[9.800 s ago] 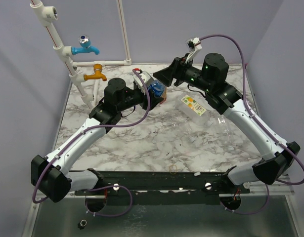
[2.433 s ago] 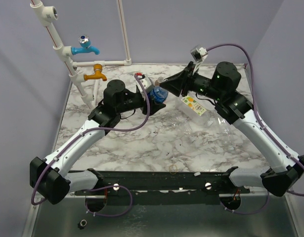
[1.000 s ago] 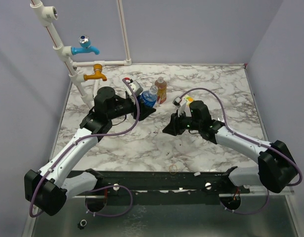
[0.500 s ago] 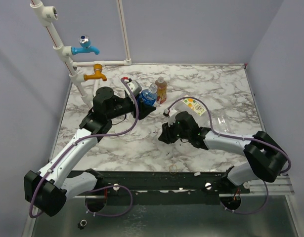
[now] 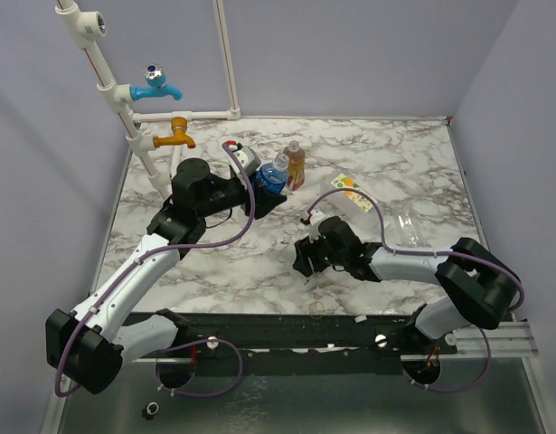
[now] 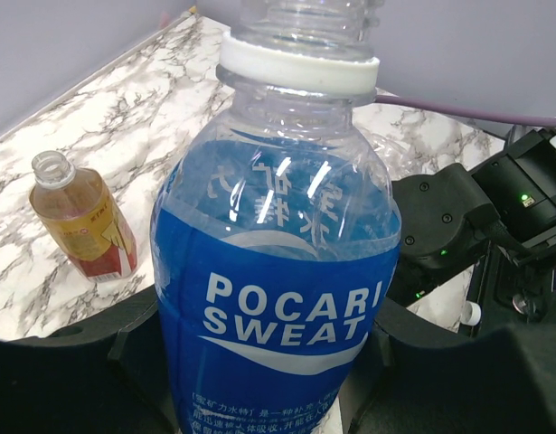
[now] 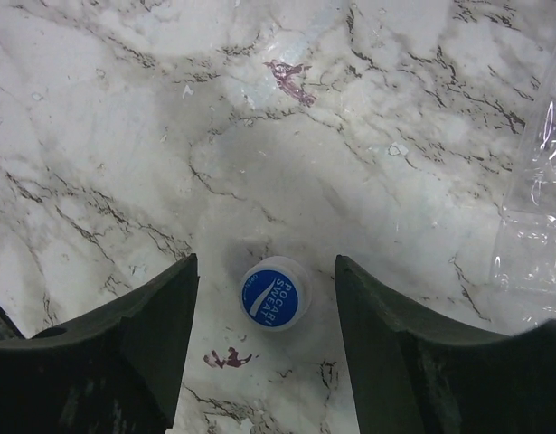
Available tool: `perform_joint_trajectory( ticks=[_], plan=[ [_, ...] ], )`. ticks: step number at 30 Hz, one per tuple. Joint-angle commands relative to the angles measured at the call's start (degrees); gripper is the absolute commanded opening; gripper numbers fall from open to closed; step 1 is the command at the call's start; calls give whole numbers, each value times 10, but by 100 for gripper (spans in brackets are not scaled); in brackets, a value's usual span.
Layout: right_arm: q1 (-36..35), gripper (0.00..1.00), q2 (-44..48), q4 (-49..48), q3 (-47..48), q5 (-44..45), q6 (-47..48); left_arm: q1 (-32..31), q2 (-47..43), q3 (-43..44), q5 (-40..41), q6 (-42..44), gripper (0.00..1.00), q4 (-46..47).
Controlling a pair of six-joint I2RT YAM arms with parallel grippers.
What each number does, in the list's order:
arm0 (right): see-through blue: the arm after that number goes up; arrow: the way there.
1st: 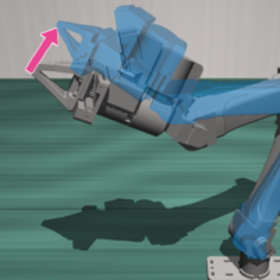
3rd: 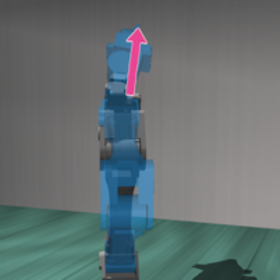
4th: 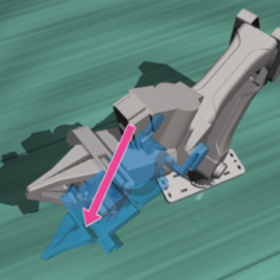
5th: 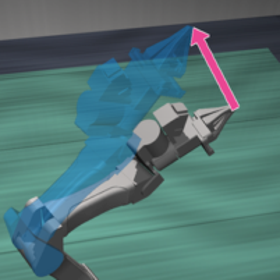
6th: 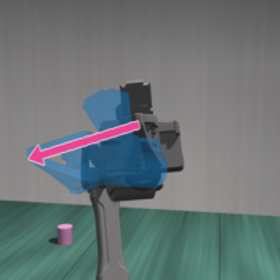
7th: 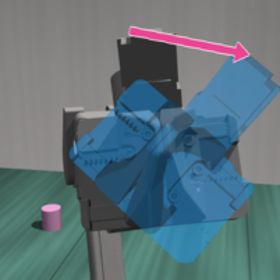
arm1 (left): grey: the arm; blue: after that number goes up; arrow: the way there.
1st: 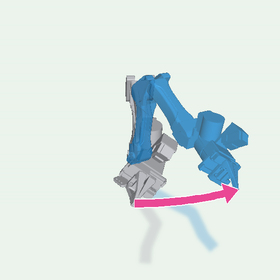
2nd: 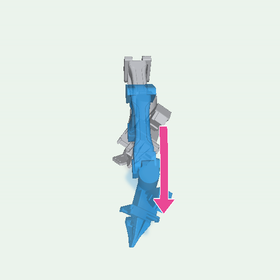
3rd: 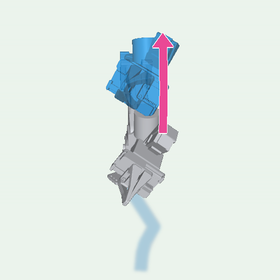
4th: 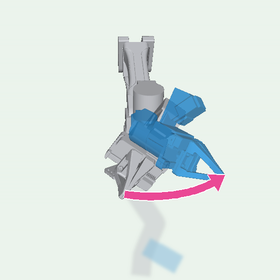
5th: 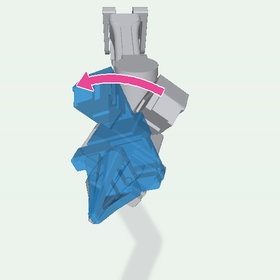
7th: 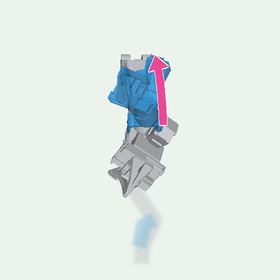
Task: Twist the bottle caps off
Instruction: Place the bottle cap at the center of the board, then place the plastic bottle at the center of the board.
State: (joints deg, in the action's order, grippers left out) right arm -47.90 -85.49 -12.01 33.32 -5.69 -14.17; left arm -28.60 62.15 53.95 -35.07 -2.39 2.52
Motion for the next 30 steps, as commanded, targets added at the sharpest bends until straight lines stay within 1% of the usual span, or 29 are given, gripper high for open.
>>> perform_joint_trajectory(
  ticks=[1, 4, 7, 10, 13, 17, 21, 26, 30],
  plan=[
    [-4, 69, 18, 13, 22, 22, -6, 1, 5, 9, -19, -4, 0, 18],
    [-4, 72, 59, 53, 50, 37, -4, 2, 7, 12, -21, -5, 0, 20],
    [-4, 77, 131, 96, 95, 48, 14, 2, 6, 12, -22, -8, 0, 19],
    [-3, 82, 197, 136, 163, 40, 39, 2, 2, 4, -26, -13, 0, 19],
    [-3, 86, 227, 164, 227, 16, 61, 2, -6, -5, -29, -11, 0, 19],
    [-4, 89, 235, 174, 301, -34, 75, 2, -11, -11, -43, -6, 0, 20],
    [-3, 91, 218, 158, 349, -81, 74, 2, -15, -15, -76, 0, 0, 20],
    [-4, 90, 187, 140, 380, -103, 75, 1, -21, -17, -105, 6, 0, 20],
    [-3, 86, 169, 130, 383, -101, 71, 1, -25, -20, -120, 7, 0, 19]
  ],
)
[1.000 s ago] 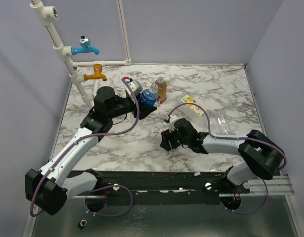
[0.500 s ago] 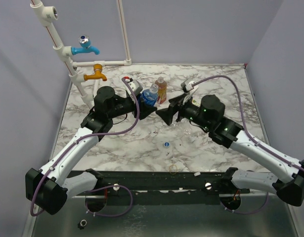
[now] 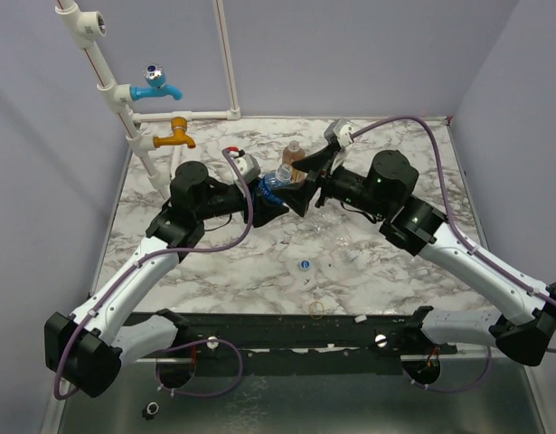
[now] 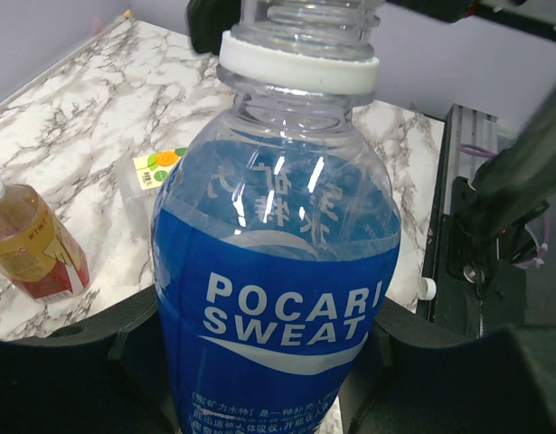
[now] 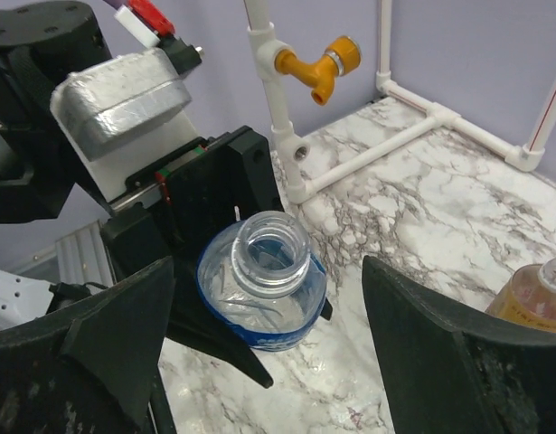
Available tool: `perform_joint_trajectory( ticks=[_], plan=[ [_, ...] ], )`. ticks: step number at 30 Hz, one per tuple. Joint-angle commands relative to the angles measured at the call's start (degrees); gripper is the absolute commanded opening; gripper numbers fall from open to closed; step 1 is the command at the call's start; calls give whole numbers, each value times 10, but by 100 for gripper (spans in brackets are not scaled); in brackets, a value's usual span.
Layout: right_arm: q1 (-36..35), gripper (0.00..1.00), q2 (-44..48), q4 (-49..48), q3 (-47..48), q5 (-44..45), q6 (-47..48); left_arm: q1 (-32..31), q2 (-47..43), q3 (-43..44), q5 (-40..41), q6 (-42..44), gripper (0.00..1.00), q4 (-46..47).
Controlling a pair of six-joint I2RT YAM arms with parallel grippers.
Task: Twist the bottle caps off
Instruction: Place the plastic bottle at the center of the board.
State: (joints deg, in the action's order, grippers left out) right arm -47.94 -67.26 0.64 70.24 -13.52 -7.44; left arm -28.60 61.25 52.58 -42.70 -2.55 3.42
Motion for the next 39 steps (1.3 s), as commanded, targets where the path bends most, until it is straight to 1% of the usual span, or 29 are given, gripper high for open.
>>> perform_joint_trajectory(
  ticks=[1, 4, 7, 9, 11, 12, 13, 14, 15, 16, 17, 18, 22, 24, 29, 31, 33, 36, 39],
  plan=[
    [-3, 85, -16, -1, 13, -21, 3, 1, -18, -8, -49, 9, 0, 10],
    [-2, 80, -23, -22, 9, -20, 0, 0, -18, -10, -62, 9, 0, 10],
    [-2, 67, -30, -34, 7, -26, -5, 0, -19, -10, -73, 12, 0, 9],
    [-2, 57, -36, -42, 6, -32, -8, 0, -20, -11, -79, 15, 0, 6],
    [-2, 42, -39, -47, 4, -36, -11, -1, -19, -10, -79, 16, 0, 3],
    [-2, 32, -41, -48, 3, -36, -12, -1, -19, -10, -71, 14, 2, 2],
    [-2, 23, -42, -48, 1, -34, -12, -1, -19, -9, -64, 11, 6, 1],
    [-2, 17, -43, -48, -2, -29, -12, -2, -18, -7, -58, 11, 24, -1],
    [-2, 13, -41, -47, -4, -24, -12, -1, -19, -6, -52, 9, 44, -2],
    [-1, 10, -41, -47, -6, -20, -11, -1, -20, -5, -48, 6, 72, -5],
    [1, 8, -40, -45, -7, -16, -10, -1, -20, -4, -44, 4, 97, -7],
    [4, 8, -39, -42, -7, -11, -7, -1, -23, -2, -38, 1, 99, -11],
    [29, 6, -37, -34, -12, 6, 10, -1, -39, -4, 10, -1, 99, -33],
    [43, 6, -41, -30, -13, 15, 22, -1, -53, -7, 31, 11, 99, -59],
    [52, 5, -86, -33, -9, 57, 68, -1, -96, -14, 109, 23, 99, -115],
    [53, 4, -115, -48, -10, 67, 84, -1, -103, -8, 140, 23, 99, -144],
    [53, 2, -148, -72, -12, 88, 100, -1, -106, 4, 163, 43, 99, -173],
    [58, 0, -198, -115, -6, 113, 118, -1, -103, 23, 181, 60, 99, -210],
    [70, 1, -244, -171, -2, 119, 120, -1, -102, 33, 195, 68, 99, -236]
  ],
)
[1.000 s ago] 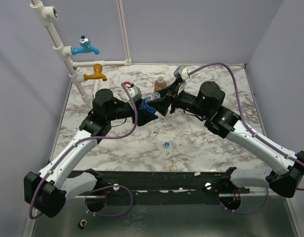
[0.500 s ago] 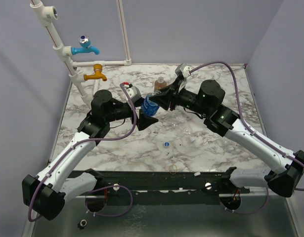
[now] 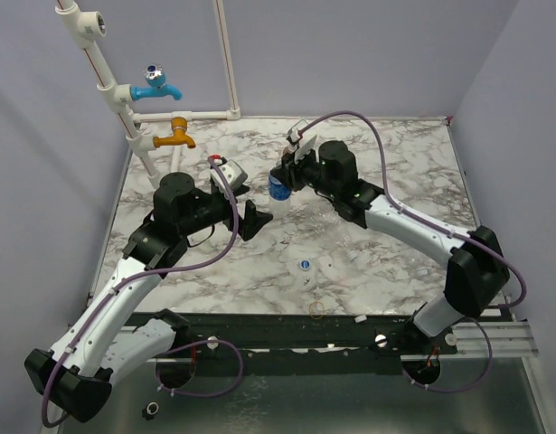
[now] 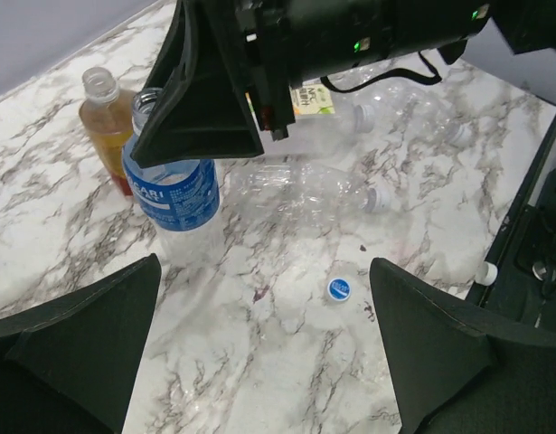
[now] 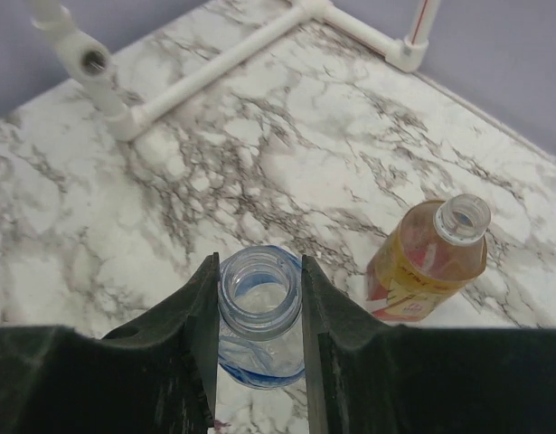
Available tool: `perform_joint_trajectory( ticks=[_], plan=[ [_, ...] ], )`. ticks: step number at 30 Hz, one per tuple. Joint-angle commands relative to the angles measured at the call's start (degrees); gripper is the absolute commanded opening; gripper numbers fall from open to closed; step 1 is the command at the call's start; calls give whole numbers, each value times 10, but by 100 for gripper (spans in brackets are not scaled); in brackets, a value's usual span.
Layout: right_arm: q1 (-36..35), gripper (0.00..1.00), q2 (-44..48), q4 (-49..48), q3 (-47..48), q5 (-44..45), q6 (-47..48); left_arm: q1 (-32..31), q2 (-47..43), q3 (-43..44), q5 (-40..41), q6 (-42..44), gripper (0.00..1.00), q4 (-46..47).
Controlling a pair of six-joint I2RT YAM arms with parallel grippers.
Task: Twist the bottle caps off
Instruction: Place the plastic bottle at the center of the board.
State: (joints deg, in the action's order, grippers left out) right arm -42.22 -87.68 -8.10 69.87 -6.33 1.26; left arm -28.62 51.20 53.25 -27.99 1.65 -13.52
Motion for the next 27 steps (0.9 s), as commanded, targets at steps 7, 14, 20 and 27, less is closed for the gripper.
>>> perform_joint_trajectory(
  ticks=[7, 14, 20, 27],
  plan=[
    [43, 0, -128, -152, 44, 40, 21, 0, -17, 24, 53, 36, 99, -89],
    [44, 1, -208, -158, 98, 30, 23, 0, -20, 22, 27, 35, 99, -90],
    [44, 1, -231, -142, 109, 17, 18, 0, -20, 21, 18, 39, 99, -90],
    [44, 11, -246, -113, 129, 2, 8, 0, -2, 27, 12, 36, 99, -89]
  ],
)
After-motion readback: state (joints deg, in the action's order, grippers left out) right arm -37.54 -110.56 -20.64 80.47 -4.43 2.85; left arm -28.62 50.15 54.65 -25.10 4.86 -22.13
